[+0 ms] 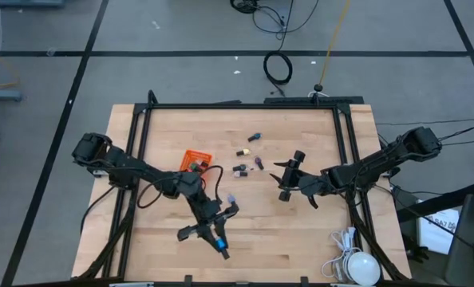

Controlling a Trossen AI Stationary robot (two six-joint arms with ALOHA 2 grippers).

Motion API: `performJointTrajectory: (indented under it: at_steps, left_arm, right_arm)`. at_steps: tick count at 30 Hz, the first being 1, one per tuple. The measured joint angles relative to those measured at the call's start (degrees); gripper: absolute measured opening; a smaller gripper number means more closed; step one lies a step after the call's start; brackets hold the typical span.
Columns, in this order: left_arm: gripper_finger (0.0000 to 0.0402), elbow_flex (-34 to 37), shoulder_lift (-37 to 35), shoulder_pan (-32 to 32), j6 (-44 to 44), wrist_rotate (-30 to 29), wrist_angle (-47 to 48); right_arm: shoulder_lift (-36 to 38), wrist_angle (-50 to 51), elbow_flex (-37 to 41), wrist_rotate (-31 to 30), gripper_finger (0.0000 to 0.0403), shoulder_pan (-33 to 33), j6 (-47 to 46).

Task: Pick & Place Nail Polish
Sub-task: Put the blue nail polish into the orange basket

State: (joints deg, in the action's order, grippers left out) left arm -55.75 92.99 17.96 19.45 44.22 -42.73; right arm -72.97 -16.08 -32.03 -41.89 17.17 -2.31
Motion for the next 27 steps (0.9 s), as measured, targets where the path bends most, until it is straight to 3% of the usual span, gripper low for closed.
performJointTrajectory:
  at_steps: [4, 8, 17, 27]
  left_arm:
    - [0.0052, 0.02, 0.06, 0.18, -2.67, -6.53, -10.79]
    - [0.0052, 0.63, -0.06, 0.96, -6.93, -6.86, -25.26]
    - [0.0052, 4.83, -0.02, -0.35, -9.28, -16.85, -29.51]
    - [0.0052, 16.52, -0.18, -5.80, -3.74, -24.58, -46.81]
  right_arm:
    - [0.00, 0.04, 0.00, 0.00, 0.0171, 0.00, 0.00]
    - [0.00, 0.04, 0.00, 0.00, 0.0171, 0.00, 0.25]
    - [0.00, 0.11, 0.00, 0.15, 0.0169, 0.22, 0.42]
    - [0.00, 0.11, 0.00, 0.17, 0.0166, 0.35, 0.42]
